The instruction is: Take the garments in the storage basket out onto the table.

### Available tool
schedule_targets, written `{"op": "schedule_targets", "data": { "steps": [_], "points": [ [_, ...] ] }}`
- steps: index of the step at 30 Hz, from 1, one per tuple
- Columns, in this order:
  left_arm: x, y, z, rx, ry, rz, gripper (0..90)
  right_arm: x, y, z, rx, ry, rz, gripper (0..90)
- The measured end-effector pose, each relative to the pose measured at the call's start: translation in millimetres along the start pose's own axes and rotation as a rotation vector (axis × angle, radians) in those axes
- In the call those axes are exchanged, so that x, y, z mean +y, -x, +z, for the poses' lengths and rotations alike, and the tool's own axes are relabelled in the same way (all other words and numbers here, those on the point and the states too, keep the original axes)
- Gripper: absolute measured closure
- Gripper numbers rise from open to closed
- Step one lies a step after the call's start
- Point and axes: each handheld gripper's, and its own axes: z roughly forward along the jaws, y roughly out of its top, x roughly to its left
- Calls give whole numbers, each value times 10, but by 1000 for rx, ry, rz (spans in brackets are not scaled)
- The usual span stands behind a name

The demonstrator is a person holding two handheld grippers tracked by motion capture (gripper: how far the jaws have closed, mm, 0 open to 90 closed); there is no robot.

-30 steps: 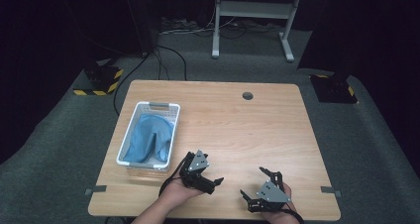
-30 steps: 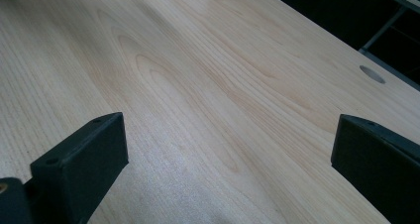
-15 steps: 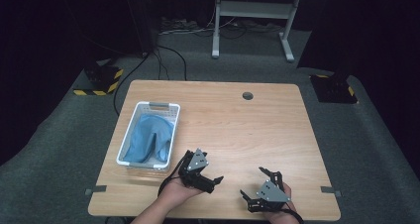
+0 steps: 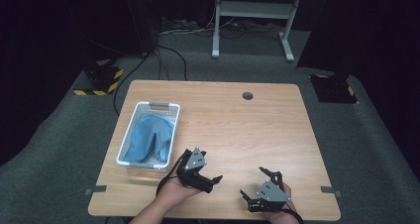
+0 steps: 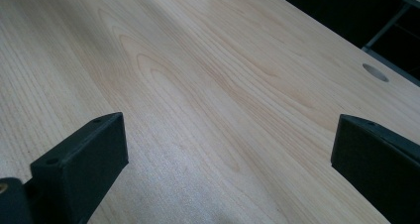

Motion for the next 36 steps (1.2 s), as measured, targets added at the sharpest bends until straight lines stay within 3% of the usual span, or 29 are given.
{"op": "schedule_targets", "data": {
  "steps": [19,36],
  "points": [
    [41,-48,-142,0,27,13,14,1,0,1,-3,-1,1,4],
    [74,-193,-336,45,63,-7,17,0,2,0,-3,1,4,4]
  ]
}}
